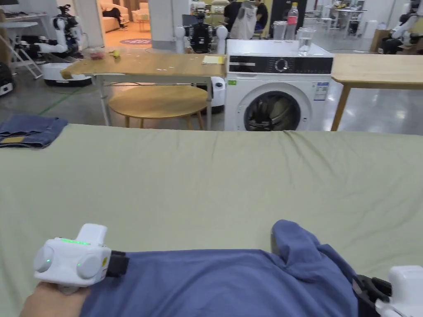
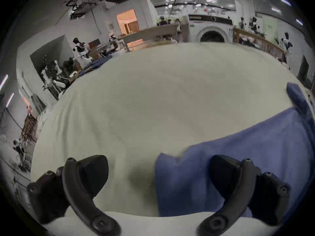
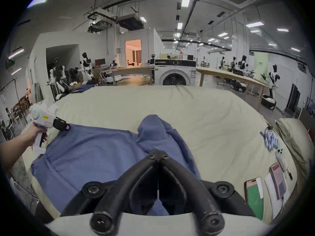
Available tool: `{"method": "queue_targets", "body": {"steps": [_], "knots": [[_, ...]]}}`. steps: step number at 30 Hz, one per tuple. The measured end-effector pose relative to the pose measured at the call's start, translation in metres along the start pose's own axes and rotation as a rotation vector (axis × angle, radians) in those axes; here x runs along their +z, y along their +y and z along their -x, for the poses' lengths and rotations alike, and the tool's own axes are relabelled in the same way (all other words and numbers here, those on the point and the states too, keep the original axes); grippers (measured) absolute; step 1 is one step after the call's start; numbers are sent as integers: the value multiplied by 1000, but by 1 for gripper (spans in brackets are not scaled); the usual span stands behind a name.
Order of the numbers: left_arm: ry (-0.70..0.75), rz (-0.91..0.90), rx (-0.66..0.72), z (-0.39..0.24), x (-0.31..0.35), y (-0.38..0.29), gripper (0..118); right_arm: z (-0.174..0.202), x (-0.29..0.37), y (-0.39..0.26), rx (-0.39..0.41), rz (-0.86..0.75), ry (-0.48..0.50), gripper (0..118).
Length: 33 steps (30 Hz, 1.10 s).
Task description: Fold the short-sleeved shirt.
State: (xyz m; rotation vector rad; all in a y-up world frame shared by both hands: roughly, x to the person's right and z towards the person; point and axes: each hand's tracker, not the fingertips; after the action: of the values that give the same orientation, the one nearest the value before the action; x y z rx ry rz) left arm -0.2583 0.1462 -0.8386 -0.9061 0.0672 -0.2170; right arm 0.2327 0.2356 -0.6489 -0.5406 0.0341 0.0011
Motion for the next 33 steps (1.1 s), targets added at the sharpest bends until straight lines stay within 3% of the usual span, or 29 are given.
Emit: {"method": "queue_targets", "body": {"steps": [2,3,4,5,6,8,15,16,18,19,20,21,23,25,28,33], "knots": [[-19,8,-63,-9,6,-2,101,-14,-22,8,24,39,-45,0],[-27,-11,-61,-11,14,-2,80,-21,-35,12,24,45,-56,0],[-99,-21,-59,-11,23,-1,21,-28,-48,15,26,63,-71,20],[-216,-16,-40,-10,30,-1,0,-35,-63,19,32,95,-79,49],[-163,-21,-65,-15,38,-2,0,-41,-81,22,36,133,-86,74],[-109,-34,-138,-21,50,-3,0,-50,-112,24,41,202,-83,82],[-123,-73,-99,-12,78,-1,0,-61,-187,0,121,351,-198,81],[-121,-74,-103,-13,81,-1,0,-59,-190,-5,98,359,-138,79],[-119,-72,-100,-13,81,-1,0,-56,-181,1,119,324,-95,60],[-118,-75,-95,-13,83,-2,0,-54,-178,3,129,319,-60,37],[-118,-80,-83,-13,85,-1,0,-50,-172,6,146,313,-31,2],[-115,-87,-69,-13,88,-1,0,-50,-170,6,174,327,-73,0],[-123,-113,-26,-10,95,0,0,-58,-162,11,88,379,21,0],[-120,-136,-10,-7,112,-1,0,-59,-137,21,123,276,-54,0],[-118,-179,-13,-1,144,-6,0,-69,-84,40,43,198,1,0],[-126,-290,17,9,216,-35,0,-76,22,52,51,28,16,0]]}}
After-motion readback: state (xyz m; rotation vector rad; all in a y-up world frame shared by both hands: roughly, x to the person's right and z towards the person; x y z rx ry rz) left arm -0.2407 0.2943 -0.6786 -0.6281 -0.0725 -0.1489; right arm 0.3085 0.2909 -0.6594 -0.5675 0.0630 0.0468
